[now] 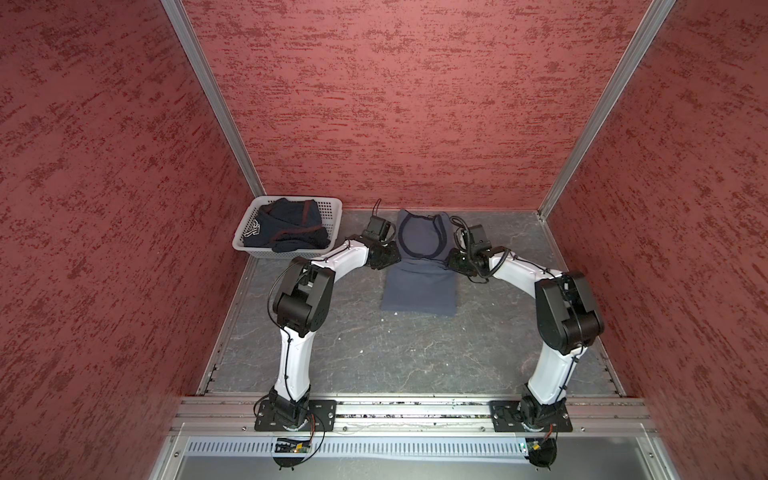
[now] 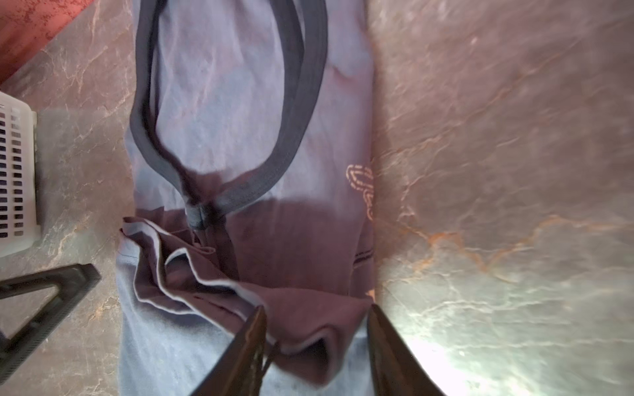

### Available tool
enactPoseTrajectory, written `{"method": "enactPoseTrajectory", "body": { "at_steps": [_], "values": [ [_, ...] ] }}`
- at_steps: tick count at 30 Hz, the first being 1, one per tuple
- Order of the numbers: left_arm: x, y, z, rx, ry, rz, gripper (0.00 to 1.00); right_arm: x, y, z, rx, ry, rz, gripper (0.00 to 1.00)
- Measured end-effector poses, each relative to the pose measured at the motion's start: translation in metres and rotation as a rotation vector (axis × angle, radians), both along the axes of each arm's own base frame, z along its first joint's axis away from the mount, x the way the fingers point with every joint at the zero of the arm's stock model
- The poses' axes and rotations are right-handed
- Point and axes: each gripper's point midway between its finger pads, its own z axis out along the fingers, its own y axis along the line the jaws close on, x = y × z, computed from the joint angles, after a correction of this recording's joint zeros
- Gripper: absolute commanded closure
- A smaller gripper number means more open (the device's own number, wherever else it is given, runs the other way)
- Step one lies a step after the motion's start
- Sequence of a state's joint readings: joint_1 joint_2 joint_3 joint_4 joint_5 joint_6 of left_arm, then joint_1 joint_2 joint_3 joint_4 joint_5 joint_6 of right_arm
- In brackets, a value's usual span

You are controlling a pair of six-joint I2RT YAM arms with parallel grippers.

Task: Fold and stack the tank tops
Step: 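Lift the near hem and fold it toward the neckline with both grippers, then release the folded hem and draw both grippers back to the near edge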

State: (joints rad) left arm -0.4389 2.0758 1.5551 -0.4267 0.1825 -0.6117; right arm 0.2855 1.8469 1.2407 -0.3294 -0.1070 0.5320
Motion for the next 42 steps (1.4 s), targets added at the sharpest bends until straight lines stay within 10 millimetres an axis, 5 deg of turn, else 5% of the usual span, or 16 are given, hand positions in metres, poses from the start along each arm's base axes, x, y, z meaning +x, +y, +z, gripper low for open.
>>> {"method": "enactPoseTrajectory", "body": {
  "at_steps": [7, 11, 23, 30, 37, 39, 42],
  "values": [
    [-0.033, 0.003, 0.025, 0.083, -0.06, -0.042, 0.41, -0.02, 0.009, 0.026, -0.043, -0.057, 0.045, 0.47],
    [-0.05, -0.015, 0.036, 0.082, -0.093, -0.101, 0.41, -0.025, 0.022, 0.02, -0.054, -0.049, 0.087, 0.48],
    [-0.019, -0.02, -0.034, 0.099, 0.025, -0.098, 0.37, -0.001, 0.014, -0.043, -0.135, 0.072, 0.076, 0.47],
    [-0.024, -0.008, -0.021, 0.125, 0.035, -0.093, 0.27, 0.001, -0.003, -0.033, -0.156, 0.077, 0.049, 0.32],
    [-0.084, 0.022, 0.054, 0.093, -0.073, -0.08, 0.21, -0.057, -0.007, 0.038, -0.044, -0.037, 0.054, 0.31],
    [-0.108, 0.029, 0.059, 0.073, -0.089, -0.083, 0.21, -0.079, -0.005, 0.049, 0.001, -0.062, 0.06, 0.31],
    [-0.144, 0.04, 0.039, 0.055, -0.057, -0.083, 0.21, -0.115, -0.001, 0.043, 0.06, -0.051, 0.067, 0.31]
  ]
}}
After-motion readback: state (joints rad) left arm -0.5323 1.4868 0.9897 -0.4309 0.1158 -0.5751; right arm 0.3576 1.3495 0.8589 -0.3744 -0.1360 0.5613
